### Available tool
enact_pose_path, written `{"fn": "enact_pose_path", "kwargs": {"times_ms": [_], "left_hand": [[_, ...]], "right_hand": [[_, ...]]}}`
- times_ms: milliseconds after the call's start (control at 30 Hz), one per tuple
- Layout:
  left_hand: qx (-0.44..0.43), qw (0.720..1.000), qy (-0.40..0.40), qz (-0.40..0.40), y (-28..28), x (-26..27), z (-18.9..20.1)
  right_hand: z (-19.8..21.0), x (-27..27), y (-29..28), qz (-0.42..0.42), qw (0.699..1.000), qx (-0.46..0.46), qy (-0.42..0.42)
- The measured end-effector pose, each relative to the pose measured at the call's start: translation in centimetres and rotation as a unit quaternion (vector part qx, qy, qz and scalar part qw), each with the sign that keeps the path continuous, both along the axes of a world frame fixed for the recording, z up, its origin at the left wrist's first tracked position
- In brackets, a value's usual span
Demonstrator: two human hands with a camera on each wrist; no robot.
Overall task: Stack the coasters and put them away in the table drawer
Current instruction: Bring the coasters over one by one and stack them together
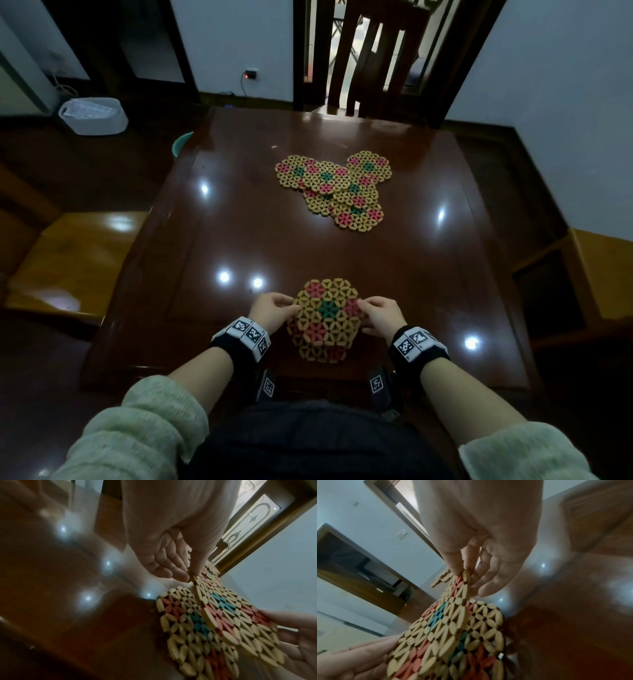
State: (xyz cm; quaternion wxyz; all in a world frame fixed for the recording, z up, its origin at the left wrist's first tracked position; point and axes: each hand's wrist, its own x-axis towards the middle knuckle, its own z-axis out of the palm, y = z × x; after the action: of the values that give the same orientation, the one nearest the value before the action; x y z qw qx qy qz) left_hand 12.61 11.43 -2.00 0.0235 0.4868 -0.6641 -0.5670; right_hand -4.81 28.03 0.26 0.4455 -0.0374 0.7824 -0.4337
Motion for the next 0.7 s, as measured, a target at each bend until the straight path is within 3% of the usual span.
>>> {"fn": "enact_pose_path", "kwargs": {"times_ms": [333, 700], "left_hand": [[-0.046, 0.996, -0.071, -0.031, 1.5, 1.2, -0.7], [-0.102, 0.985, -0.127, -0.061, 1.3, 1.3, -1.1]], "right_hand": [[-2.0, 1.1, 1.5, 0.093, 0.989, 0.06, 0.098], [-2.9, 0.9, 1.4, 0.13, 0.969, 0.144, 0.152]]}}
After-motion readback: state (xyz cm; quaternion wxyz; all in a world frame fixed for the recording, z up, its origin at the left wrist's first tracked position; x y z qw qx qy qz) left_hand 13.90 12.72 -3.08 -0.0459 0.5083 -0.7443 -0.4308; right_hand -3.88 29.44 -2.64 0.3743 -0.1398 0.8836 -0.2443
